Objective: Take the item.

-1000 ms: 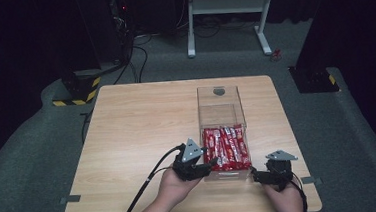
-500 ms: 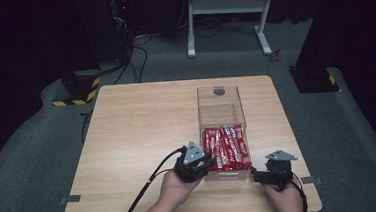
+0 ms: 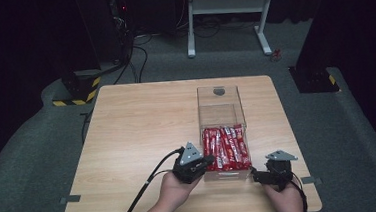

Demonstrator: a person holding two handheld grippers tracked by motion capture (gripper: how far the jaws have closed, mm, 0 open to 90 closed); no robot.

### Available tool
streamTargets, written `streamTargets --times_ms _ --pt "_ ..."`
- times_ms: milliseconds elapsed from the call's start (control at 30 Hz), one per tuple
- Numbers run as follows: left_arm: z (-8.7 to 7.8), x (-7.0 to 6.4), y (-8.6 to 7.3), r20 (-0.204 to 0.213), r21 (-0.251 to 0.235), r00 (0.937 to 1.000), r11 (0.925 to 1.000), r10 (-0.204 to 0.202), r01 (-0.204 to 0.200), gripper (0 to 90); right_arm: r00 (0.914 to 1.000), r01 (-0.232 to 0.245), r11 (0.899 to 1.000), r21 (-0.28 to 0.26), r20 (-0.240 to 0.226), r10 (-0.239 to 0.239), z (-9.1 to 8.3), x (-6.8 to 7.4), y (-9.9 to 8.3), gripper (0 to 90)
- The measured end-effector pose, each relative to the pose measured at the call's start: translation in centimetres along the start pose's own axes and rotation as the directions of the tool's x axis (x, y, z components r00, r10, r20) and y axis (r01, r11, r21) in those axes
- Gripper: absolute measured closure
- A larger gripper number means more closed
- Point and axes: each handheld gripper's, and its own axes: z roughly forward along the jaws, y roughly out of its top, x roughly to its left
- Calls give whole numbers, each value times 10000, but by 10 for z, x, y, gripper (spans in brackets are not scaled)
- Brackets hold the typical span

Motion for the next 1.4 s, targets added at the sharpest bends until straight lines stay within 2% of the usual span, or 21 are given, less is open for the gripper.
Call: streamTargets --times_ms 133,900,1400 --pt "-3 -1 -1 133 -88 9999 10000 43 -42 888 10000 2 10000 2 -10 -2 0 0 0 110" --pt "-15 0 4 307 -698 9995 9976 12 10 896 10000 32 10000 -12 -7 -32 0 0 0 112" --pt "-26 2 7 403 -1043 9990 9944 214 -171 900 10000 35 10000 -13 -14 -35 0 0 0 112"
